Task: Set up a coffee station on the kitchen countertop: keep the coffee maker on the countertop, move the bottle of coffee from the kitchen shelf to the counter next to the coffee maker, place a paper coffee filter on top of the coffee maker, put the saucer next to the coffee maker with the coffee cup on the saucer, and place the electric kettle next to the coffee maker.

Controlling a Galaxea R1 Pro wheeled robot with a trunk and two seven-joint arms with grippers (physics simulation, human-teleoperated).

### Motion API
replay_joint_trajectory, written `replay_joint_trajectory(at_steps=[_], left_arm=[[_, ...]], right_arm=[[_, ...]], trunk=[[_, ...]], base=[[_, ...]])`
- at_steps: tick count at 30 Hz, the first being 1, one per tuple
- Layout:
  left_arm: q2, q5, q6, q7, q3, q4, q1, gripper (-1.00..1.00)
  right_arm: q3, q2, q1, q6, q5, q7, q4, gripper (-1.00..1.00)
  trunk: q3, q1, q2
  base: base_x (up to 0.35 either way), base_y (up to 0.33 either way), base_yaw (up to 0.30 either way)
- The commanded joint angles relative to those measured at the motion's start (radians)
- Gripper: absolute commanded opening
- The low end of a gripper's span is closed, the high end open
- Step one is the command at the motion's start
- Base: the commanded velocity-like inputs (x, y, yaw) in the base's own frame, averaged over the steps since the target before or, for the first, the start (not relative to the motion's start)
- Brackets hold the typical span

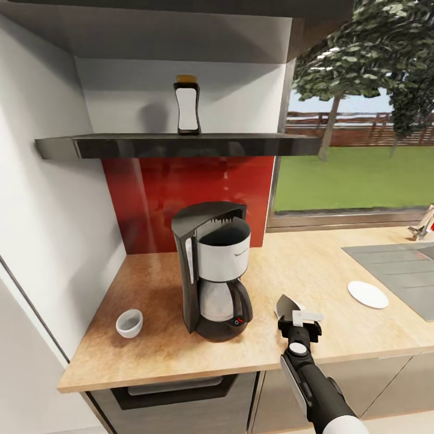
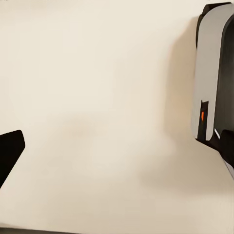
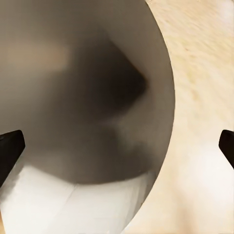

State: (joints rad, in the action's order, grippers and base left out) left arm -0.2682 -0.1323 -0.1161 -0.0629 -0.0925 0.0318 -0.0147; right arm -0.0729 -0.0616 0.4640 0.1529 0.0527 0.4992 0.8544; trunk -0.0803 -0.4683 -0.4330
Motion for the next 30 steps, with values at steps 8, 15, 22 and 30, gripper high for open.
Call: replay_joint_trajectory(at_steps=[8, 15, 22, 30], left_arm=[[0.000, -0.010, -0.004, -0.003, -0.009, -0.001, -0.001, 1.00], [0.000, -0.010, -0.004, -0.003, -0.009, -0.001, -0.001, 1.00], [0.000, -0.010, -0.004, -0.003, -0.009, -0.001, -0.001, 1.00], [0.000, -0.010, -0.004, -0.003, -0.009, -0.001, -0.001, 1.00]], right_arm=[[-0.002, 0.000, 0.001, 0.009, 0.006, 0.005, 0.000, 1.00], [-0.002, 0.000, 0.001, 0.009, 0.006, 0.004, -0.002, 1.00], [-0.003, 0.000, 0.001, 0.010, 0.006, 0.004, -0.003, -1.00], [-0.002, 0.000, 0.001, 0.010, 0.006, 0.004, -0.002, -1.00]], trunk=[[-0.002, -0.001, -0.002], [-0.002, -0.001, -0.002], [-0.002, -0.001, -0.002], [-0.002, -0.001, -0.002]], base=[[0.062, 0.000, 0.000], [0.002, 0.000, 0.000], [0.000, 0.000, 0.000], [0.000, 0.000, 0.000]])
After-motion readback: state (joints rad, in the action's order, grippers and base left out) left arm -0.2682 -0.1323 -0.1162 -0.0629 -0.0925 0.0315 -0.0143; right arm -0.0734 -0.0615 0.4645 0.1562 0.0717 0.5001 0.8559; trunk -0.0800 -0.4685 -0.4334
